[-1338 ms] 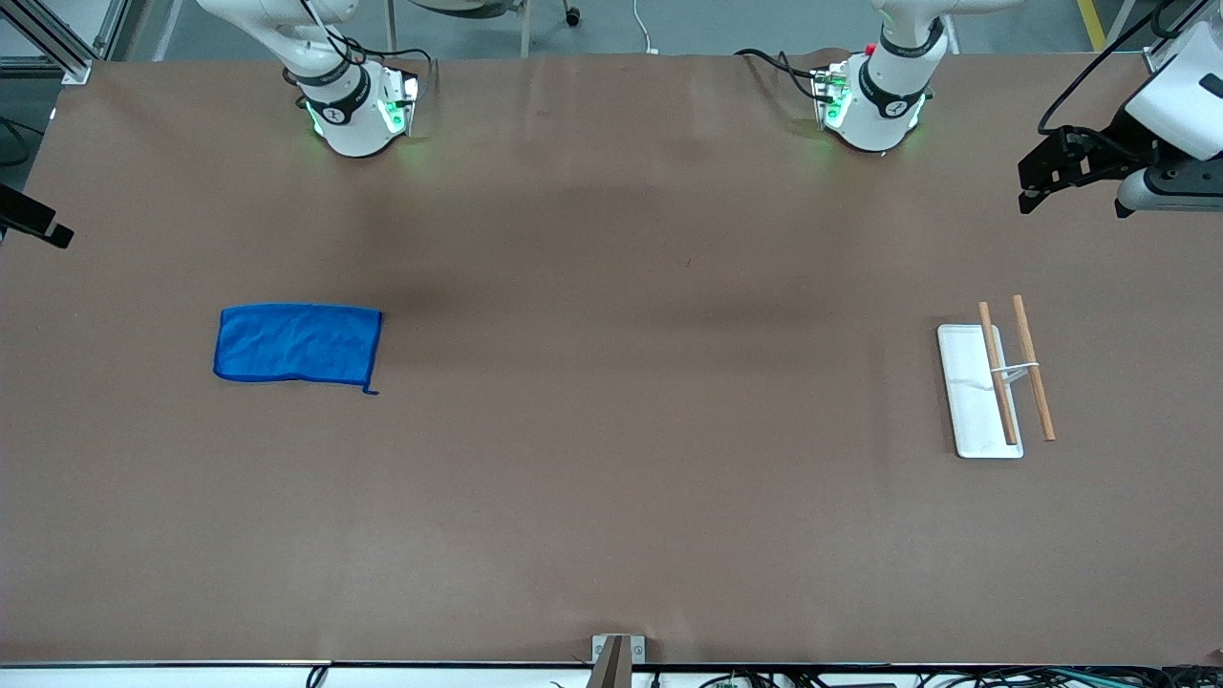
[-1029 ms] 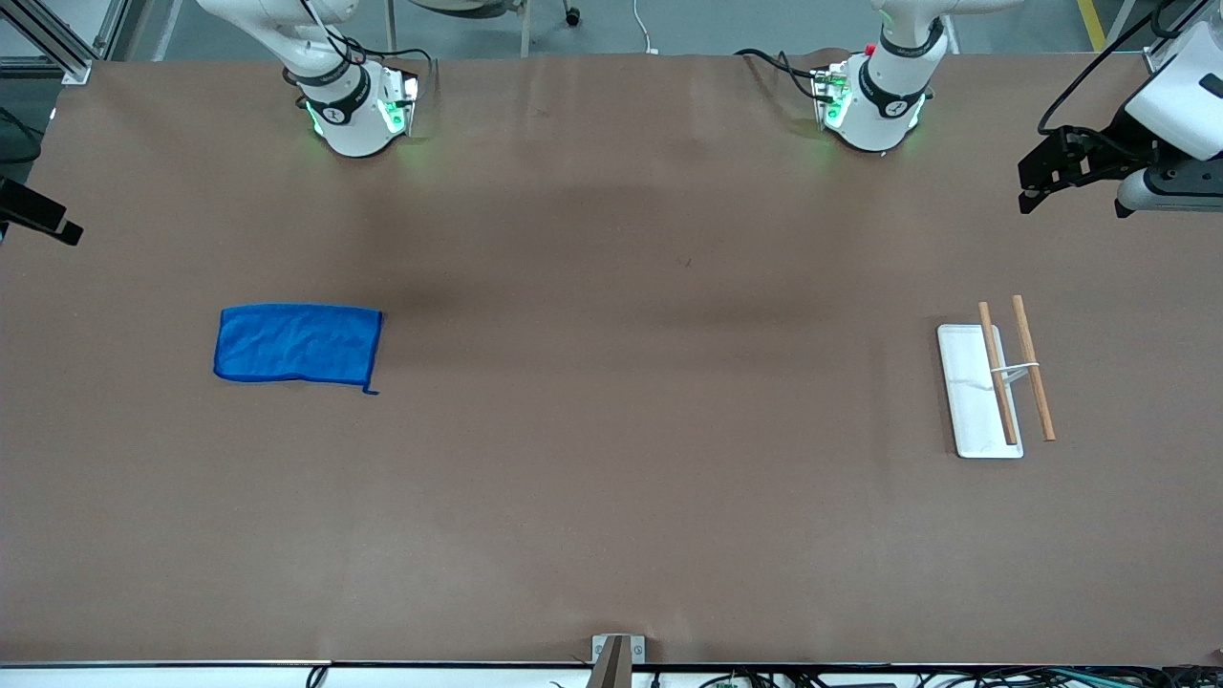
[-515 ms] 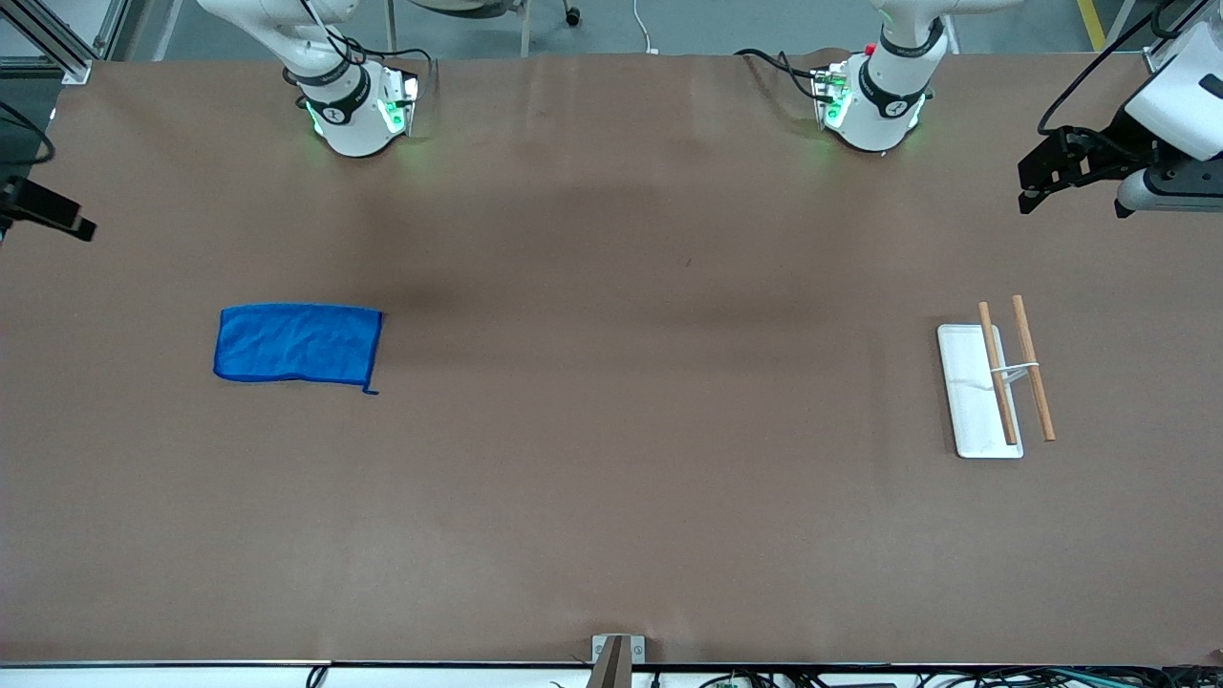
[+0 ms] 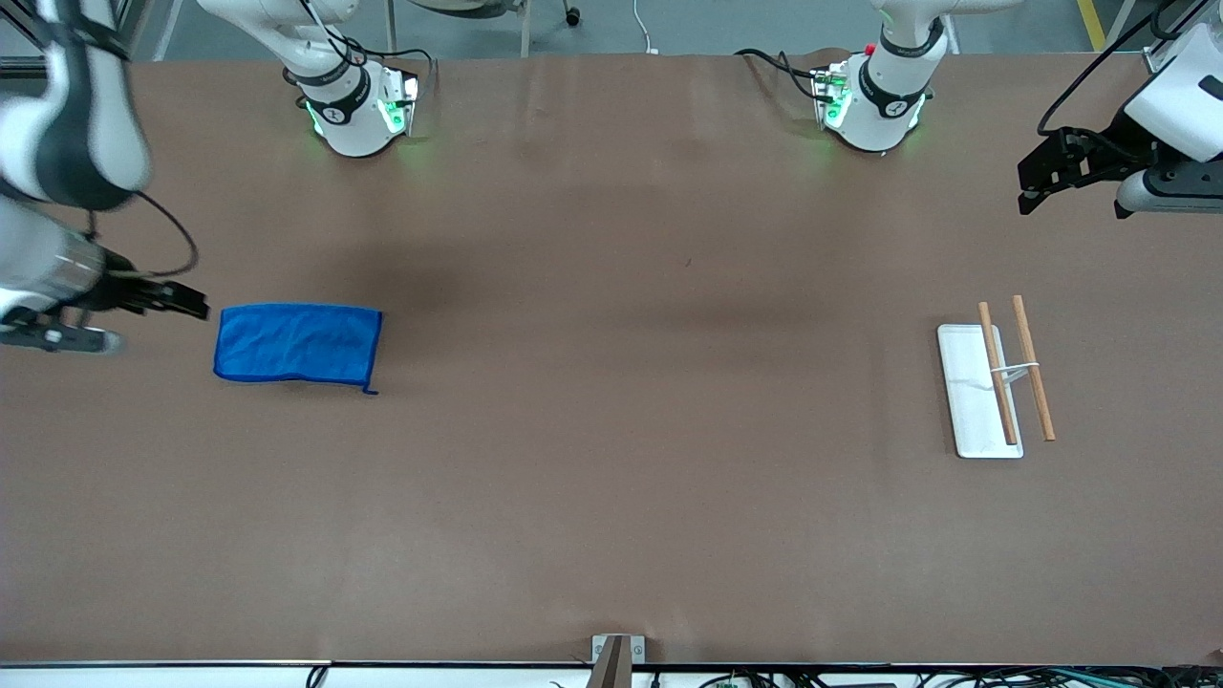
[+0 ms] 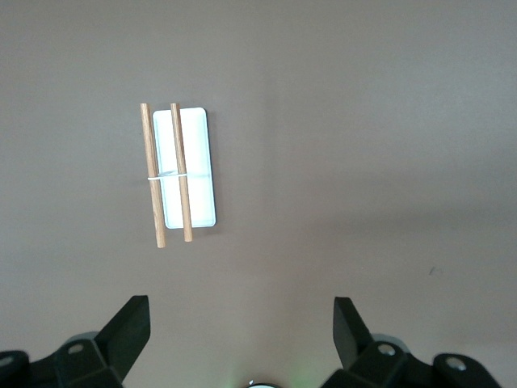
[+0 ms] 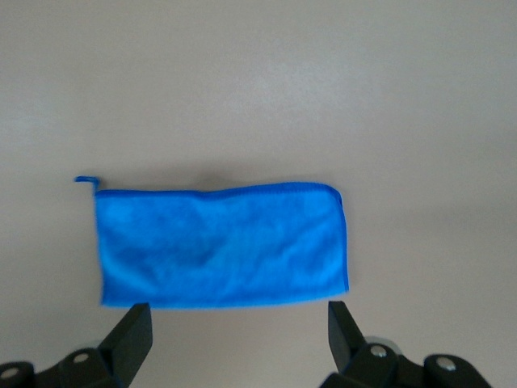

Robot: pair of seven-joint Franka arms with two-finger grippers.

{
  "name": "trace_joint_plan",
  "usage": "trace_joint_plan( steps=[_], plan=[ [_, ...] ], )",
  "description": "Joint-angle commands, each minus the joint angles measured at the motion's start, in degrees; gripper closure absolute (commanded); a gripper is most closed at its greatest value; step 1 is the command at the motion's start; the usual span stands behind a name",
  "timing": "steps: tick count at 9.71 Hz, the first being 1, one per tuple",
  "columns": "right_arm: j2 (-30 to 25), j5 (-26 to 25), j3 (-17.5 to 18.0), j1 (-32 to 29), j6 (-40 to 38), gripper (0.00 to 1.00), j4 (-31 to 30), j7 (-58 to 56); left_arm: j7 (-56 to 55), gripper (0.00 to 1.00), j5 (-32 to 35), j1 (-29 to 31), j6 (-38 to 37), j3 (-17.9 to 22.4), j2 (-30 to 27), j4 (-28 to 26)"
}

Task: Right arm passes towel to left arm to hang
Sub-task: 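Reach the right gripper down to the blue towel's edge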

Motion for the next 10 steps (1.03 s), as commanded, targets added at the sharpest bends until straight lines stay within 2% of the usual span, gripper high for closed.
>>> trace_joint_plan(
  steps=[1, 2, 3, 7, 8, 9, 10],
  plan=[
    [1.8, -1.0, 0.6, -2.0, 19.5, 0.03, -13.6, -4.7, 0.7, 0.00, -0.8, 0.1, 0.1, 0.0, 1.2, -0.7],
    [5.7, -1.0, 0.6, -2.2, 30.3, 0.03, -17.8, -5.0, 0.8, 0.00, -0.8, 0.1, 0.1, -0.1, 1.3, -0.6],
    [8.4, -1.0, 0.6, -1.9, 36.8, 0.03, -20.0, -5.0, 0.8, 0.00, -0.8, 0.1, 0.1, 0.0, 1.3, -0.6],
    [13.3, -1.0, 0.7, -1.6, 40.3, 0.03, -20.6, -5.2, 1.0, 0.00, -0.8, 0.1, 0.0, -0.1, 1.1, -0.7],
    [14.8, -1.0, 0.7, -1.8, 42.4, 0.09, -20.5, -6.6, 1.0, 0.00, -0.8, 0.1, 0.0, -0.1, 1.2, -0.6],
    [15.1, -1.0, 0.7, -1.8, 42.5, 0.36, -20.5, -6.7, 1.0, 0.00, -0.8, 0.2, 0.1, 0.0, 1.1, -0.6],
    [14.8, -0.9, 0.8, -1.5, 41.8, 0.87, -20.5, -6.0, 1.0, 0.00, -0.8, 0.1, 0.1, 0.0, 1.2, -0.7]
  ],
)
